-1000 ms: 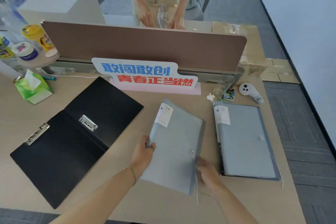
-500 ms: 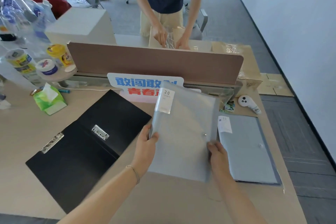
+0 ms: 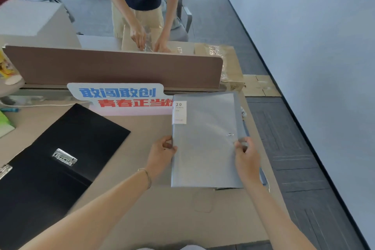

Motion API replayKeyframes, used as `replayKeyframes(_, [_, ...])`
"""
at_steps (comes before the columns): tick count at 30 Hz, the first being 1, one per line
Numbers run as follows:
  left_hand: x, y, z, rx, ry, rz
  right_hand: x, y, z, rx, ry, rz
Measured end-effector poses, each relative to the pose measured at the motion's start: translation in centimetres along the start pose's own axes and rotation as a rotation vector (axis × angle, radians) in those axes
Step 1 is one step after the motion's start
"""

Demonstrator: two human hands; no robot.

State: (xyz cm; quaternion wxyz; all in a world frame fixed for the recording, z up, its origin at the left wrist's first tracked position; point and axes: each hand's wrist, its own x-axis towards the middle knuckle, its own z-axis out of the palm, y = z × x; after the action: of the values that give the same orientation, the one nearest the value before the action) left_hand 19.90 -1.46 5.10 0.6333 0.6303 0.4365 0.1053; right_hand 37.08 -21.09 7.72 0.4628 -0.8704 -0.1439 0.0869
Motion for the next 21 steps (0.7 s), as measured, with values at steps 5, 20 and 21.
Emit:
replayKeyframes(5, [2.7,-0.1,5.8,0.083,0.001,-0.051,4.5,3.5,-3.1,-0.071,0.004,0.041])
replayKeyframes(20, [6.8,-2.2,15.1,0.271,-0.039,-0.250,12.7,15.5,-3.2,-0.189,-0.122,0.256])
replayKeyframes(21, [7.1,-2.6,15.3,0.282,-0.041,-0.266,12.9,16.0,-3.0,-0.185,-0.129,0.273])
